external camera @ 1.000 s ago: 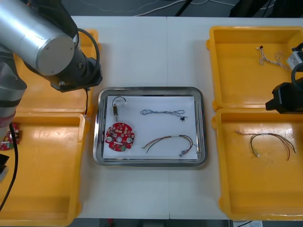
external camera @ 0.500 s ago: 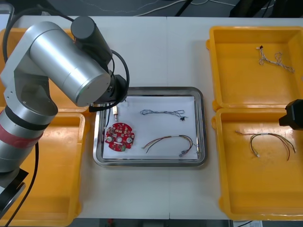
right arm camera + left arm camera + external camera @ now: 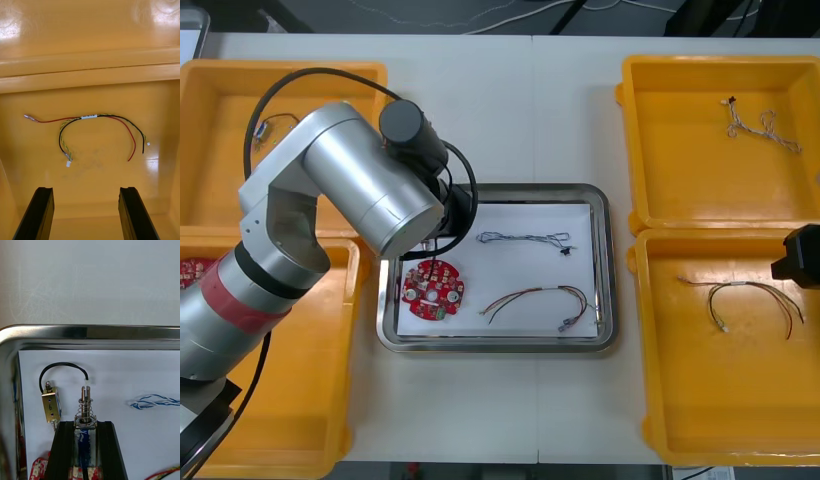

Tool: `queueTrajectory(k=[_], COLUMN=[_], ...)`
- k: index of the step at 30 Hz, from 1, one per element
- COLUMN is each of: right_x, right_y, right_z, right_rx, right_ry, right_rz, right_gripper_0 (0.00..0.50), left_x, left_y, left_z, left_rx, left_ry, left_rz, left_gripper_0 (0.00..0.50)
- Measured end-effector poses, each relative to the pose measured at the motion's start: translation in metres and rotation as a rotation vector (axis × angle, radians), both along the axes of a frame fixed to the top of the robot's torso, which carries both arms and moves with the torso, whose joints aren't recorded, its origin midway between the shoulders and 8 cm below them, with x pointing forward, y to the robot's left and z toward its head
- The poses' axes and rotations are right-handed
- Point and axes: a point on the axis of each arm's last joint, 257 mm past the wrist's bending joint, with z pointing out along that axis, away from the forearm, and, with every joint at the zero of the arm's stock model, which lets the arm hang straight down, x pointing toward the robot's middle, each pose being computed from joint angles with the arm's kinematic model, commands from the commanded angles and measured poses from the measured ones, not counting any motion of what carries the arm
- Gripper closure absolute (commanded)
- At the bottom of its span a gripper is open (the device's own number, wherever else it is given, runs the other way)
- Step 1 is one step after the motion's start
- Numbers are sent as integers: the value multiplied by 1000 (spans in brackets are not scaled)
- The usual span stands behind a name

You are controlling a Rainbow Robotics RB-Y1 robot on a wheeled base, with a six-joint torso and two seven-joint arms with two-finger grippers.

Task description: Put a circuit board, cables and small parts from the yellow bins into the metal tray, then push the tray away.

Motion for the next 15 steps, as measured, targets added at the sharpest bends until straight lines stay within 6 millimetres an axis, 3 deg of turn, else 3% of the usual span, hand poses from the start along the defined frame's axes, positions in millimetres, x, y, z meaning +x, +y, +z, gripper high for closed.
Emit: queueTrajectory(k=[15], right_x=[-2], right_y=[0], right_z=[-2], right_rx=[-1], right_ry=[4], right_rz=[-1], right_gripper_0=[0], left_x=[19], left_y=[2], left_z=[-25], left_rx=[-3], left_ry=[-4], left_rz=[20], left_gripper_0=[500])
